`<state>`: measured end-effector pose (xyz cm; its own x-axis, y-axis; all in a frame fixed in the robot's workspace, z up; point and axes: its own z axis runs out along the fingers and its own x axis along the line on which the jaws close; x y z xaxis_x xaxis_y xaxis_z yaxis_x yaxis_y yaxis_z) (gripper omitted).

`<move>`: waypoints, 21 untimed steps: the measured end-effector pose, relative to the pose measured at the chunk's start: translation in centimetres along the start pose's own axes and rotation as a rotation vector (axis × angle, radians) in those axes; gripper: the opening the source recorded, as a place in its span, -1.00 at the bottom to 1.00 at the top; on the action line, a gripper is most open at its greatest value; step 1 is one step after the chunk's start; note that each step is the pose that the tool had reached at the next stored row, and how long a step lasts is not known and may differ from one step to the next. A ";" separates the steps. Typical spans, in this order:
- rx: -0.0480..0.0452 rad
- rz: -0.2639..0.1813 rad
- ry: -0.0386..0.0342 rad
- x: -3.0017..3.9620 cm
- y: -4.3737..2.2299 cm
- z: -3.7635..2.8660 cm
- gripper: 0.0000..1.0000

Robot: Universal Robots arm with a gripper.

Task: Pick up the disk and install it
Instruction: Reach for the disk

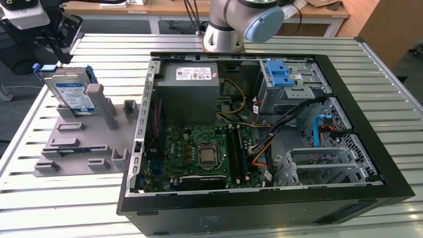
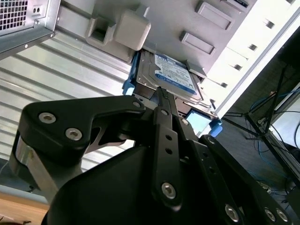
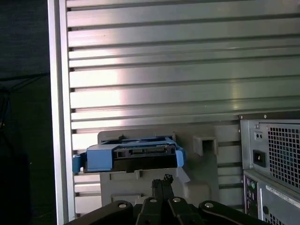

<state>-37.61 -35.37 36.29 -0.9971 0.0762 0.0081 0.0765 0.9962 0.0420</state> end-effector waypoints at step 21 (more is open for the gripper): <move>0.0000 0.000 0.0001 3.40 0.65 0.21 -0.79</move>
<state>-40.94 -34.46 36.14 -0.9971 0.0763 0.0081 0.0766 0.9962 0.0420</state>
